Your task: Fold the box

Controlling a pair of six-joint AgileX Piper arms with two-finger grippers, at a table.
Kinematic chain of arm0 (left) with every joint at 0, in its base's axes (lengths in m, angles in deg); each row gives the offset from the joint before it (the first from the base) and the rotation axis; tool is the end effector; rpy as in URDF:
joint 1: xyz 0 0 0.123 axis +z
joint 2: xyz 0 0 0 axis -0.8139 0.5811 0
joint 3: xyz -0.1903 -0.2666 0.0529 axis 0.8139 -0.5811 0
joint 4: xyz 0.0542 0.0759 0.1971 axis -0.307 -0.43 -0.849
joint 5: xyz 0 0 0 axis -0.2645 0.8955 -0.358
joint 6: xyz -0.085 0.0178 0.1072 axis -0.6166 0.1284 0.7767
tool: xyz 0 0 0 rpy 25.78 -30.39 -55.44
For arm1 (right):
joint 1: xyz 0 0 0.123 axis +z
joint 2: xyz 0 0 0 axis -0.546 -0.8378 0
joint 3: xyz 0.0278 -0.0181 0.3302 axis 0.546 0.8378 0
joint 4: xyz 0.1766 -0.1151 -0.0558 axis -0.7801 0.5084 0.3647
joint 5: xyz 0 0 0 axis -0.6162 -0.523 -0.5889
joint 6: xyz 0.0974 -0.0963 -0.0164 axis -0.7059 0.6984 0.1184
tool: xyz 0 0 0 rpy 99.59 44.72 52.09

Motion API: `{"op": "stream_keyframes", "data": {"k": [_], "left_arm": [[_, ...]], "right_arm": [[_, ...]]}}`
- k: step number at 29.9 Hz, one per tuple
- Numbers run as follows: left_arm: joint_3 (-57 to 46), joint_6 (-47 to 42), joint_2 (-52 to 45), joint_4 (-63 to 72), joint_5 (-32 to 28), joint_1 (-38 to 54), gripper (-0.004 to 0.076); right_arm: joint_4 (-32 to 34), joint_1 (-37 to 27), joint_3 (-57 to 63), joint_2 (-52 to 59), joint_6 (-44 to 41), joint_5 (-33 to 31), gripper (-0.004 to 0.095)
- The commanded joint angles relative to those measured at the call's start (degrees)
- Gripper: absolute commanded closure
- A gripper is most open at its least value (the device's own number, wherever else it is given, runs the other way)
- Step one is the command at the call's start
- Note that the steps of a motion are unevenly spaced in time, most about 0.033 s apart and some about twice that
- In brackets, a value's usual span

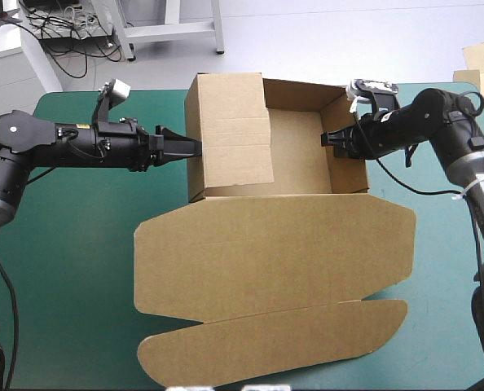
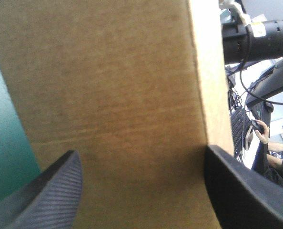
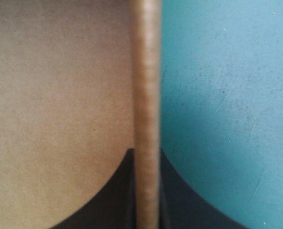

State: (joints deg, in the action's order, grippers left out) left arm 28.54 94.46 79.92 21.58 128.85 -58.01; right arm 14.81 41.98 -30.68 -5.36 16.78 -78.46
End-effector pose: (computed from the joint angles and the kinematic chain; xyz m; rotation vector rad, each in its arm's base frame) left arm 0.2514 -0.1330 0.4540 0.3588 2.1891 -1.3077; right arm 0.3425 0.1036 0.3845 -0.2475 2.4934 0.5557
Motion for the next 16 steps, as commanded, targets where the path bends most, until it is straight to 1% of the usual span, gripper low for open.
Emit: {"op": "stream_keyframes", "data": {"k": [1, 6, 9, 13, 16], "left_arm": [[1.7, 0.1, -2.0, 5.1, 2.5, -0.1, 0.0214], [1.7, 0.1, -2.0, 3.5, 2.7, -0.1, 0.0215], [1.7, -0.6, -2.0, -1.0, 2.5, -0.1, 0.0214], [1.7, -7.6, -2.0, -14.1, 2.1, -0.1, 0.0215], [1.7, -13.2, -2.0, -23.6, 1.9, -0.2, 0.0215]], "right_arm": [[-3.7, 1.9, -1.6, 1.4, -1.2, 3.6, 0.0928], [-2.9, 4.5, -1.6, -0.3, -2.7, 5.7, 0.0928], [-2.6, 6.7, -1.6, -0.8, -2.9, 7.2, 0.0926], [-2.0, 10.5, -1.6, -1.1, -3.6, 10.3, 0.0927], [1.1, 13.8, -1.6, -1.2, -6.0, 12.9, 0.0926]]}}
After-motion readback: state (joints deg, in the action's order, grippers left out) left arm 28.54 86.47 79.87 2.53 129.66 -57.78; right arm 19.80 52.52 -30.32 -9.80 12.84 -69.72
